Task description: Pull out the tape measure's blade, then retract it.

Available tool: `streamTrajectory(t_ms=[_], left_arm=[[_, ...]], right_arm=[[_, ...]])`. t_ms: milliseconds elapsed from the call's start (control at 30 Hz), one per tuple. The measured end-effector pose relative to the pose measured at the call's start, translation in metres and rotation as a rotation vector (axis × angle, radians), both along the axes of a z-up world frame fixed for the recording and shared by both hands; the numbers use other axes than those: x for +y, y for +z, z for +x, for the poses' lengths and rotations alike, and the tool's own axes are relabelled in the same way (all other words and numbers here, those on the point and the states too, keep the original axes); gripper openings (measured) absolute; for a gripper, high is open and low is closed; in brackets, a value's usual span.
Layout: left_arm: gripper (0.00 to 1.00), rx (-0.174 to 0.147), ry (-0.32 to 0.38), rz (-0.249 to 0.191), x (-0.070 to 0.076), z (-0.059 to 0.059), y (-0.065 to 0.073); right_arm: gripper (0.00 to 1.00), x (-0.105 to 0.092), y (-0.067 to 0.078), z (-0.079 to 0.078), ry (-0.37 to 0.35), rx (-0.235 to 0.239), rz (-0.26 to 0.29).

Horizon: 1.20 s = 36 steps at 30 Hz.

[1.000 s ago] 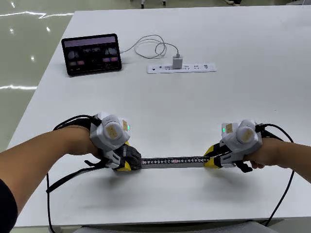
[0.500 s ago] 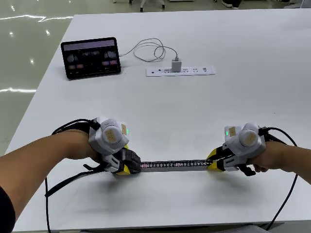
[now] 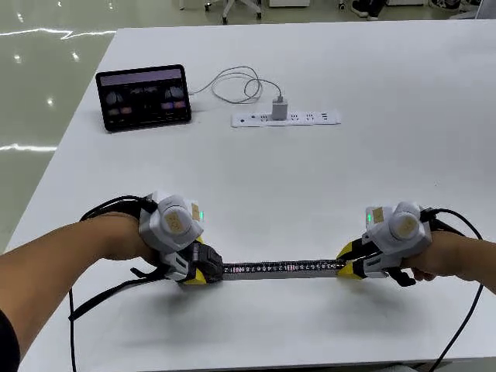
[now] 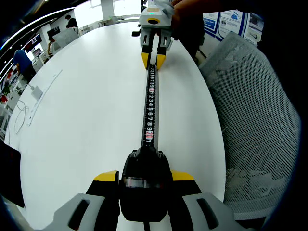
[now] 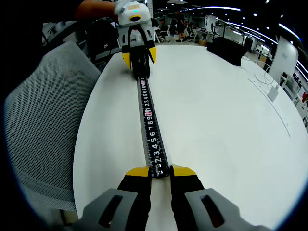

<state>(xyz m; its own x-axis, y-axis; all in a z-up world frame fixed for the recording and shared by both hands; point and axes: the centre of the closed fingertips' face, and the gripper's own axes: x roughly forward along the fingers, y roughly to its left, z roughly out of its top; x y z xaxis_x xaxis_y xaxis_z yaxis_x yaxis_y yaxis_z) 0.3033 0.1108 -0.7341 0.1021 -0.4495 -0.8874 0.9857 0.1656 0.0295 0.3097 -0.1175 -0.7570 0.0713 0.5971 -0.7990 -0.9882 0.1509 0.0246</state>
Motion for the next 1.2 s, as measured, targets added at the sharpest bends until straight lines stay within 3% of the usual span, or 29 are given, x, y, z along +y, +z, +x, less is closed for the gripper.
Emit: streamTrajectory(t_ms=[700,1100,1200], left_arm=[[0.35,0.004,0.003,-0.003,-0.0003,0.0006,-0.0006],[0.35,0.007,0.005,-0.025,-0.0019,0.0013,0.0],[0.35,0.002,0.004,-0.038,-0.0014,0.0014,0.0005]], right_arm=[[0.1,-0.0028,-0.0001,0.0007,-0.023,0.021,0.014],[0.11,-0.0025,-0.0002,0.0006,-0.012,0.031,0.014],[0.11,-0.0015,-0.0002,-0.0006,-0.03,0.062,0.023]])
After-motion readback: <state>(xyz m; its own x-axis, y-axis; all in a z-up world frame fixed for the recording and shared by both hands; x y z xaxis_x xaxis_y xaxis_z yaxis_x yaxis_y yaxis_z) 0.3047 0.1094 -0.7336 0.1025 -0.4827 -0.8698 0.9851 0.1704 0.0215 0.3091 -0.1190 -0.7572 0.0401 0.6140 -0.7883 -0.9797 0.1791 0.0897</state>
